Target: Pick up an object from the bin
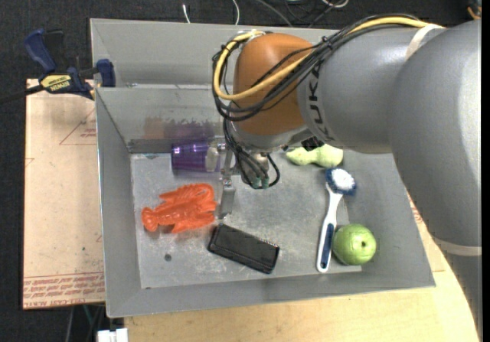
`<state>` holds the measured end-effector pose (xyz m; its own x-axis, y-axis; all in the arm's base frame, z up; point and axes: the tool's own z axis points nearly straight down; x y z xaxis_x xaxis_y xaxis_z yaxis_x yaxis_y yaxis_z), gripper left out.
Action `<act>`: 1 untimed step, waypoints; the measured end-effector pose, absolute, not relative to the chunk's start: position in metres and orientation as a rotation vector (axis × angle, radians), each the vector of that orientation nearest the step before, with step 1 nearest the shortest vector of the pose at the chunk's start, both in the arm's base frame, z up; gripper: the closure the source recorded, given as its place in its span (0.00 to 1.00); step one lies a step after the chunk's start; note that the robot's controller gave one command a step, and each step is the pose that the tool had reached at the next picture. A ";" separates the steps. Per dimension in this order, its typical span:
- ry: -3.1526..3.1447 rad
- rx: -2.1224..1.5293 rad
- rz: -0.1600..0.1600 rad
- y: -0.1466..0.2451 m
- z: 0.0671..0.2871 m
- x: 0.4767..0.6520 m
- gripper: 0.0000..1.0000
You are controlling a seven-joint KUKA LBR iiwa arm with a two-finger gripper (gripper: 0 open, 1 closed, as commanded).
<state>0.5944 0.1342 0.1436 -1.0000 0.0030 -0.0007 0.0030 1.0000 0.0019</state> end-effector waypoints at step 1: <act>3.141 0.005 0.003 0.134 0.144 0.594 0.00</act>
Offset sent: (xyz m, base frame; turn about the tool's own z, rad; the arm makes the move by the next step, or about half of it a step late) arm -0.0539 0.0136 -0.0432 -0.1272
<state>0.5944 0.1342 0.1436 -1.0000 0.0031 -0.0007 0.0030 1.0000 0.0019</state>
